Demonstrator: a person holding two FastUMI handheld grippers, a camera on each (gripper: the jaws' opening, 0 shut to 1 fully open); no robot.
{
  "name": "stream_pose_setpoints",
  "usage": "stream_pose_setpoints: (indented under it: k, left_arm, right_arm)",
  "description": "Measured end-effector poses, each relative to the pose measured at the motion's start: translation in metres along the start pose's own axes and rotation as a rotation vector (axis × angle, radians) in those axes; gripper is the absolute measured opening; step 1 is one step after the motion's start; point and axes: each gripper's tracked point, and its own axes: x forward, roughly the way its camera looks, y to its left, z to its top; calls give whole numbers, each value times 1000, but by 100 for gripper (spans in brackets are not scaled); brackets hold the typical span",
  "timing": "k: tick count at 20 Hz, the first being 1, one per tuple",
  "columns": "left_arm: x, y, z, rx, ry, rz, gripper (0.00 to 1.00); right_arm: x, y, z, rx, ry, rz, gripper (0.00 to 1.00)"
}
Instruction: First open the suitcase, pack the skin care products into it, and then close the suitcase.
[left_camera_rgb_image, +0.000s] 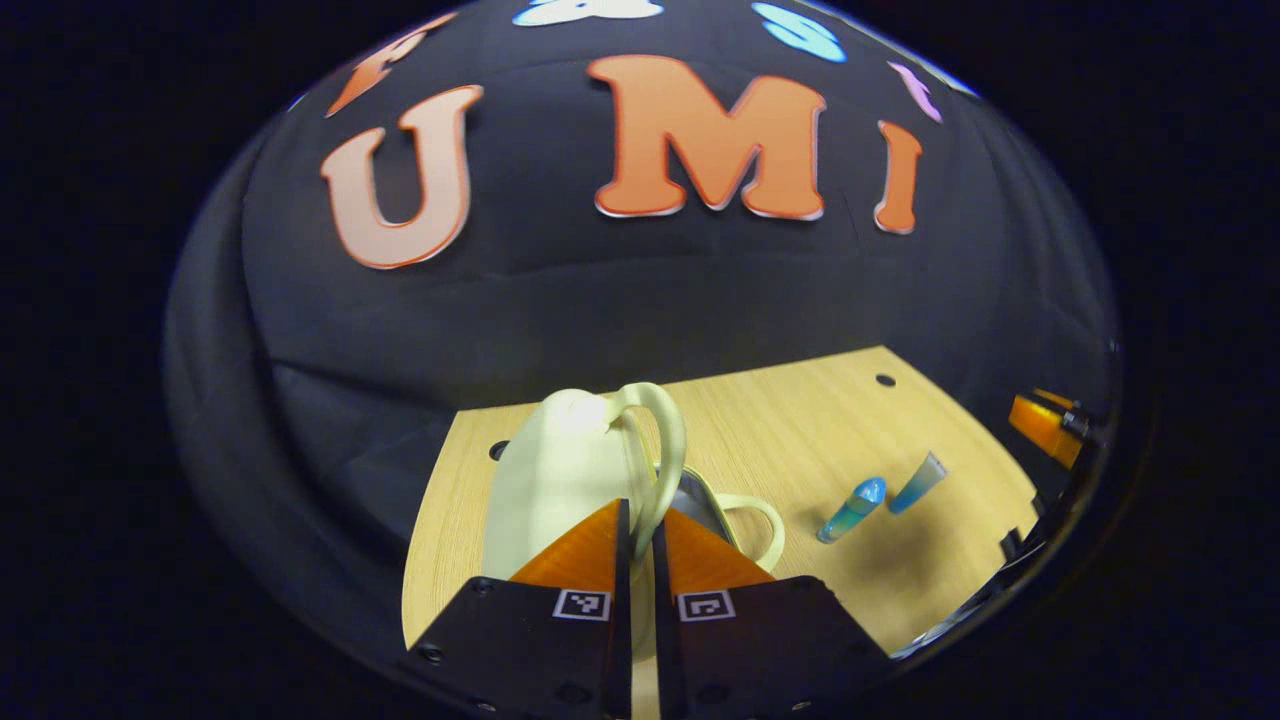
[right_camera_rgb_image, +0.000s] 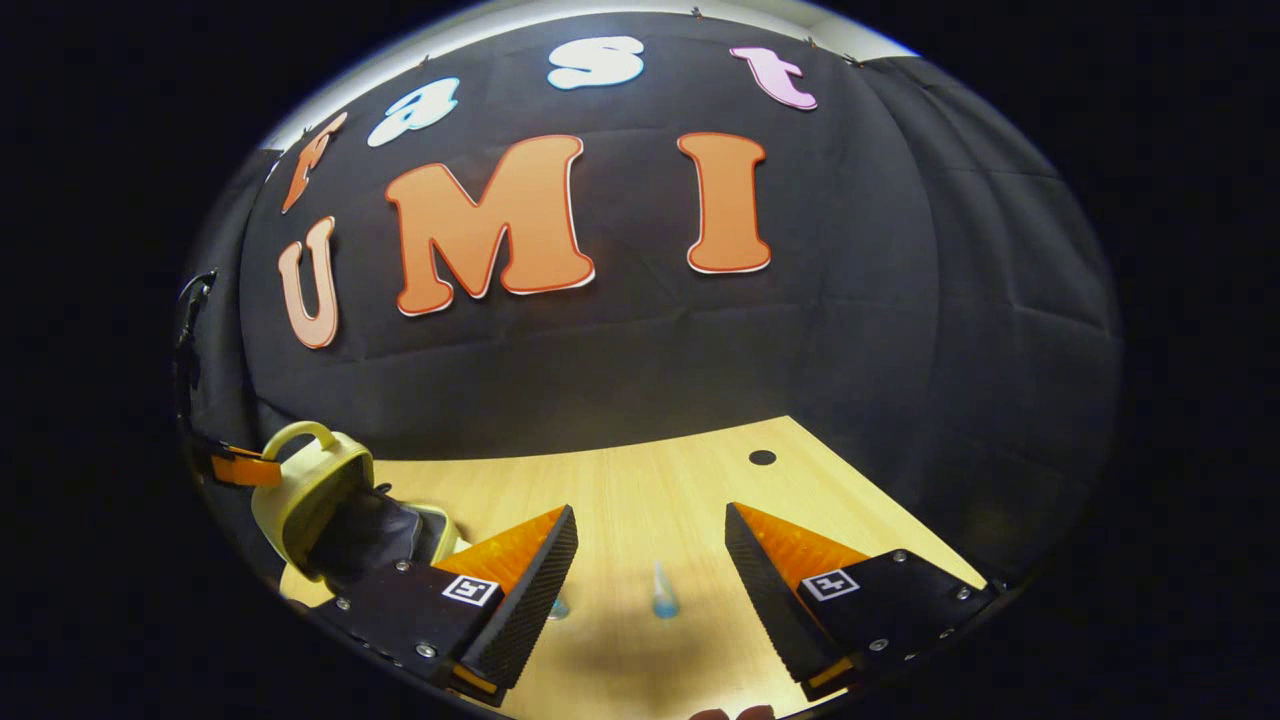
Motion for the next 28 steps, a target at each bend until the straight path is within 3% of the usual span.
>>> stream_pose_setpoints:
  k: [1, 6, 16, 25, 28]
  left_arm:
    - [-4, 14, -17, -30, -15, -1, 5]
    - [-18, 104, -5, -133, -40, -5, 5]
    - [-14, 254, -94, -310, 8, 98, 4]
    - [43, 326, -220, -435, 147, 126, 6]
    - [63, 326, -231, -447, 161, 117, 6]
  right_arm:
    - [-3, 11, 2, 3, -7, 2, 94]
    - [-18, 59, 4, 12, -26, 27, 94]
    - [-24, 96, 10, 42, -7, 31, 94]
    - [-22, 105, -18, 28, 81, 26, 95]
    - [-23, 101, -25, 16, 105, 6, 95]
